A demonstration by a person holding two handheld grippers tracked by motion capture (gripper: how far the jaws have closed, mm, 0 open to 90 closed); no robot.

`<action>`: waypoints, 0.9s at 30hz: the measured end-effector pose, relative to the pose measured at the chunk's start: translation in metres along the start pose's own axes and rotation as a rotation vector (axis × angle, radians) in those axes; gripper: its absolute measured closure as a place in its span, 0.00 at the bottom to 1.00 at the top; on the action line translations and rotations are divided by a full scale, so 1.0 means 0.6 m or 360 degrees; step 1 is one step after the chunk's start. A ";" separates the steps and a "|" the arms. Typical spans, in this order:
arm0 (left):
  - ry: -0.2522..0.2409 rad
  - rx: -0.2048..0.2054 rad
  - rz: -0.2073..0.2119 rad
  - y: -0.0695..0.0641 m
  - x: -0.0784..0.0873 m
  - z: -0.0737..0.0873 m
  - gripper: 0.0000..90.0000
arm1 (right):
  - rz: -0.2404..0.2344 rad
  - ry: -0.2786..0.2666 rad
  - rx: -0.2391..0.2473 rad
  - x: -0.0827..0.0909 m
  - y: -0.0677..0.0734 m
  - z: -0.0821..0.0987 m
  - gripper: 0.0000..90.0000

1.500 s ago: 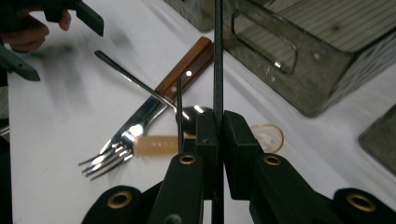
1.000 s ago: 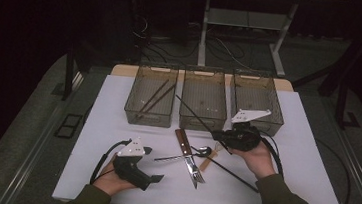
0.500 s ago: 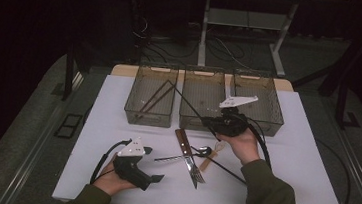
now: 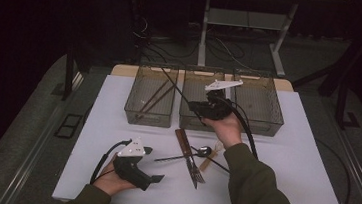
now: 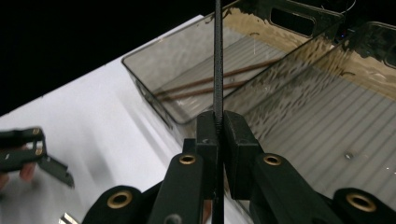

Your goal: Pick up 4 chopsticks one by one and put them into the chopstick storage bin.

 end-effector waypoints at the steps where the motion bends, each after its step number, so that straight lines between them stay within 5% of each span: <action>1: 0.0001 -0.0001 0.0002 0.000 0.000 0.000 0.00 | 0.0005 -0.0002 -0.0004 -0.005 0.000 -0.003 0.95; 14: -0.0002 -0.0001 -0.0010 0.000 -0.001 -0.001 0.00 | 0.0044 -0.0022 -0.0011 -0.068 0.006 -0.050 0.95; 27: -0.0005 -0.0015 0.0004 0.000 -0.001 -0.002 0.00 | 0.0058 0.0020 -0.0032 -0.141 0.022 -0.061 0.95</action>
Point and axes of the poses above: each handheld gripper's, and its own axes: x roughly backward along the jaws, z roughly out of its underside, y roughly to its left, the point moved 10 cm from there along -x, roughly forward along the jaws, and after that the axes turned 7 degrees about -y, right-handed, at the moved point
